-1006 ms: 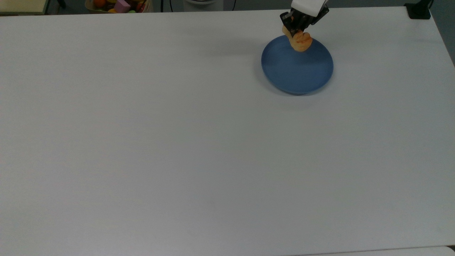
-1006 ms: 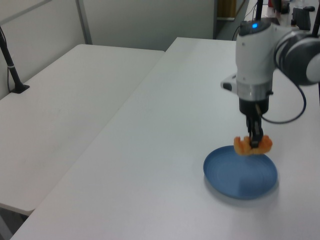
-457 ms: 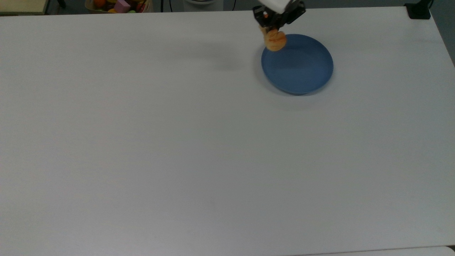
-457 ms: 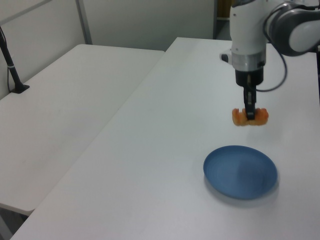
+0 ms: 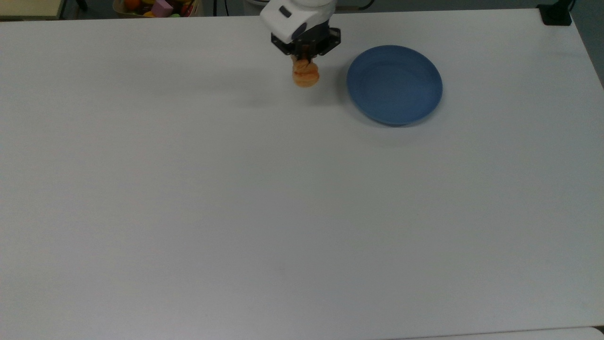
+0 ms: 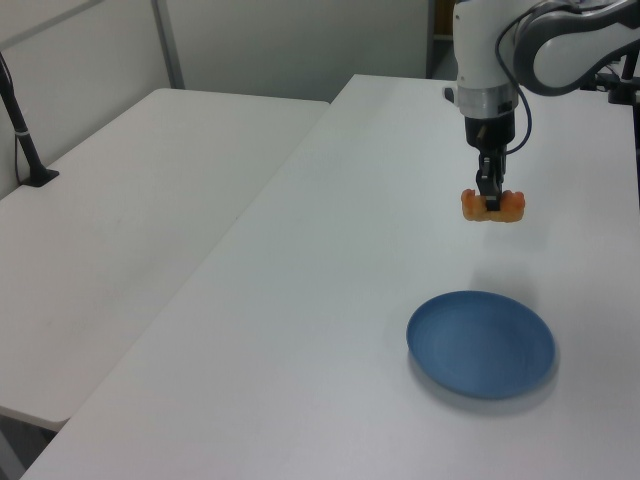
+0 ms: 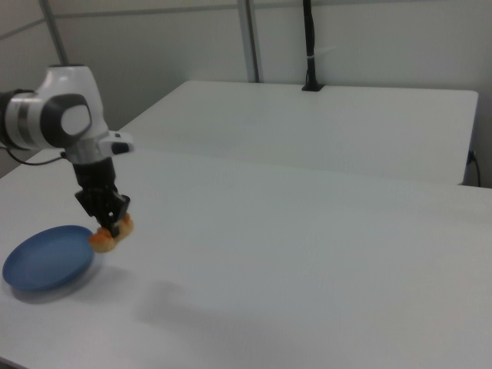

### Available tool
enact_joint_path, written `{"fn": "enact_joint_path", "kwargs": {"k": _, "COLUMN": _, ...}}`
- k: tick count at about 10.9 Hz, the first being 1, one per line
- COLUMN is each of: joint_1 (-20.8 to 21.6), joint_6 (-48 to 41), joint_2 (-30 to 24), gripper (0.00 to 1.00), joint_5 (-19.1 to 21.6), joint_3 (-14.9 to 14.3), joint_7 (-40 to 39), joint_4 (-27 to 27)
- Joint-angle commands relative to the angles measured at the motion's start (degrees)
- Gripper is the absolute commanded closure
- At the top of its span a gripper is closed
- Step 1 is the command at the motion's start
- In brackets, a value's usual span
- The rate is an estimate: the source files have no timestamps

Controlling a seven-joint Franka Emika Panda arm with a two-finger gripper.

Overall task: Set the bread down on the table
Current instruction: 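Lower the held bread roll onto the bare table surface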

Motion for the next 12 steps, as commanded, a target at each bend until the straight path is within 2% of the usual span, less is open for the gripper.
{"fn": "enact_joint_path", "kwargs": {"k": 1, "joint_1": -2.0, "joint_6": 8.2, "joint_2": -0.8, "gripper": 0.83, "joint_5": -2.2, "joint_3": -0.7, "joint_7": -2.5, "joint_4": -7.8}}
{"fn": "enact_joint_path", "kwargs": {"k": 3, "joint_1": -2.7, "joint_6": 17.3, "joint_2": 1.5, "gripper": 0.81, "joint_5": -3.9, "joint_3": -0.7, "joint_7": -2.6, "joint_4": -12.7}}
{"fn": "enact_joint_path", "kwargs": {"k": 5, "joint_1": -3.4, "joint_6": 19.3, "joint_2": 4.7, "gripper": 0.77, "joint_5": -5.8, "joint_3": -0.7, "joint_7": -2.5, "joint_4": -13.0}}
{"fn": "enact_joint_path", "kwargs": {"k": 6, "joint_1": -3.4, "joint_6": 19.8, "joint_2": 5.1, "gripper": 0.71, "joint_5": -6.0, "joint_3": -0.7, "joint_7": -2.5, "joint_4": -13.0}}
{"fn": "enact_joint_path", "kwargs": {"k": 7, "joint_1": -3.7, "joint_6": 19.8, "joint_2": 5.1, "gripper": 0.42, "joint_5": -6.0, "joint_3": -0.7, "joint_7": -2.5, "joint_4": -13.0}}
{"fn": "enact_joint_path", "kwargs": {"k": 8, "joint_1": -4.0, "joint_6": 19.6, "joint_2": 5.1, "gripper": 0.04, "joint_5": -6.0, "joint_3": -0.7, "joint_7": -2.5, "joint_4": -13.0}}
{"fn": "enact_joint_path", "kwargs": {"k": 9, "joint_1": -4.0, "joint_6": 19.2, "joint_2": 5.1, "gripper": 0.0, "joint_5": -6.0, "joint_3": -0.7, "joint_7": -2.5, "joint_4": -13.0}}
{"fn": "enact_joint_path", "kwargs": {"k": 12, "joint_1": -4.2, "joint_6": 18.0, "joint_2": 4.5, "gripper": 0.0, "joint_5": -6.0, "joint_3": -0.7, "joint_7": -2.4, "joint_4": -12.8}}
